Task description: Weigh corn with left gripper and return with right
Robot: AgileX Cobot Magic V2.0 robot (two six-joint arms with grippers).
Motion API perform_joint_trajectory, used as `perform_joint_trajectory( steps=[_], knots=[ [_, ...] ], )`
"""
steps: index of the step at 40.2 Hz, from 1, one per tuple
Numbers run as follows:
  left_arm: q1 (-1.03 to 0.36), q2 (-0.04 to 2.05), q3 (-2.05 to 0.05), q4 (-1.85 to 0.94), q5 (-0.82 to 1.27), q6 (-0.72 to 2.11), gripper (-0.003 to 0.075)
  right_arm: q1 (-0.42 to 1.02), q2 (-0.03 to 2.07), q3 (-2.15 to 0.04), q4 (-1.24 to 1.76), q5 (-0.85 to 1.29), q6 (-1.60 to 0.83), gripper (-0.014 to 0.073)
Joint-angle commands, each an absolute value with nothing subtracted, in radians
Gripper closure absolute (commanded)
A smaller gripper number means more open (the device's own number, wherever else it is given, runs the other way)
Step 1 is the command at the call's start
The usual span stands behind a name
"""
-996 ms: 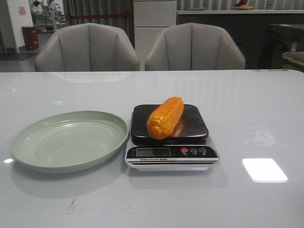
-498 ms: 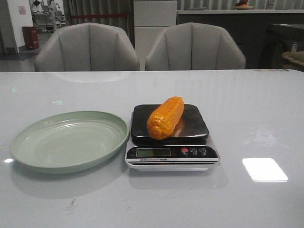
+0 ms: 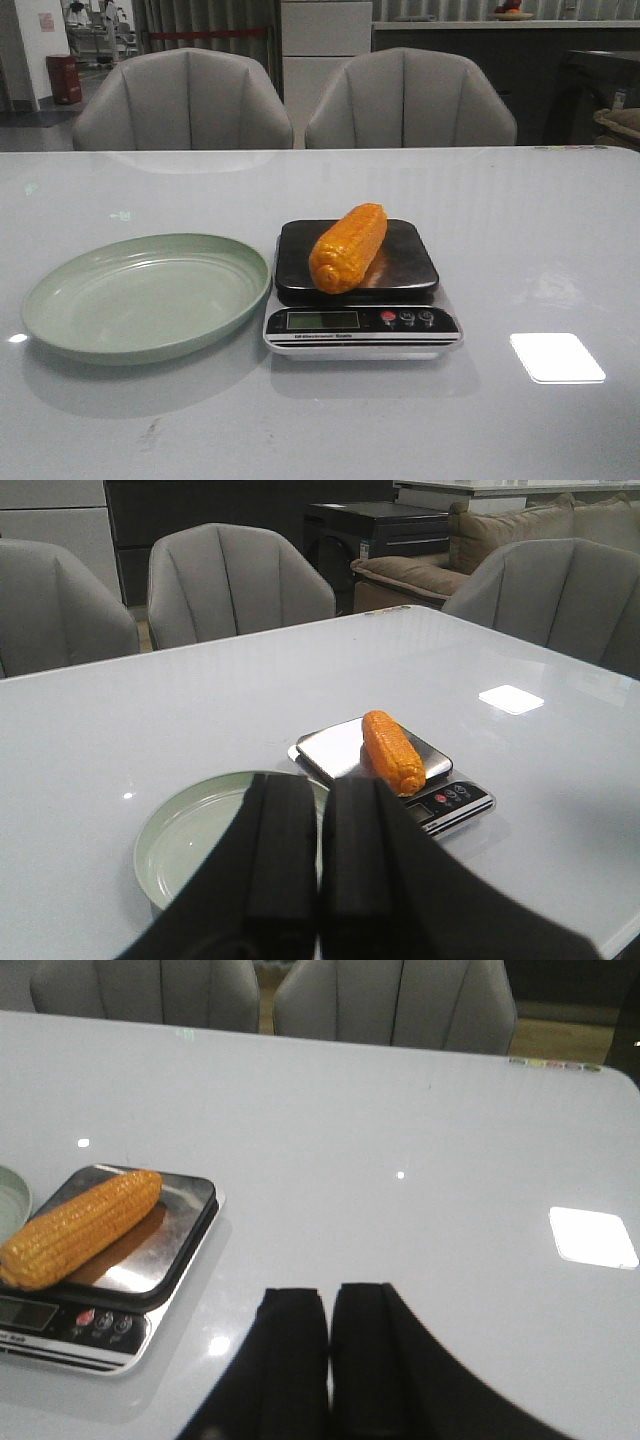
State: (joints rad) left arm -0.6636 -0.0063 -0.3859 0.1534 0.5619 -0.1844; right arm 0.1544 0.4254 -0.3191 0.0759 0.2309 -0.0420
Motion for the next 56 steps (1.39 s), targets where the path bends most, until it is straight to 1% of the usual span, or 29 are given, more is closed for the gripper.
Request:
perform_joint_trajectory(
  steps=[1,12,15,17,19,23,26,34,38,42,50,56],
  knots=[
    [-0.665,0.003,-0.411,0.158,0.486,-0.187,0.0606,0.149,0.454,-0.358,0.075,0.178,-0.043,0.0407],
    [-0.665,0.003,-0.411,0.158,0.486,-0.187,0.0606,0.149,0.460,-0.358,0.082,0.185,-0.043,0.0405],
    [-0.665,0.003,-0.411,0.158,0.486,-0.187,0.0606,0.149,0.478,-0.358,0.088,0.189,-0.043,0.0382],
    [-0.665,0.003,-0.411,0.158,0.486,-0.187,0.0606,0.149,0.499,-0.360,0.107,0.189,-0.043,0.0321],
    [-0.665,0.003,-0.411,0.158,0.486,-0.187,0.0606,0.149,0.526,-0.367,0.129,0.189,-0.043,0.0242],
    [-0.665,0.003,-0.411,0.158,0.486,-0.187,0.0606,0.149,0.582,-0.399,0.171,0.221,-0.043,0.0066],
    [-0.665,0.003,-0.411,0.158,0.486,-0.187,0.0606,0.150,0.635,-0.439,0.183,0.257,-0.043,-0.0013],
    [-0.665,0.003,-0.411,0.158,0.486,-0.187,0.0606,0.150,0.774,-0.583,0.294,0.396,-0.043,-0.0013],
    [-0.665,0.003,-0.411,0.158,0.486,-0.187,0.0606,0.174,0.860,-0.664,0.345,0.460,-0.043,-0.0013],
    [-0.665,0.003,-0.411,0.158,0.486,-0.187,0.0606,0.244,0.957,-0.749,0.354,0.484,-0.040,-0.0013],
    [-0.665,0.003,-0.411,0.158,0.486,-0.187,0.0606,0.401,1.179,-0.922,0.355,0.495,0.058,-0.0013],
    [-0.665,0.003,-0.411,0.158,0.486,-0.187,0.0606,0.470,1.358,-1.088,0.329,0.562,0.112,-0.0013]
  ],
)
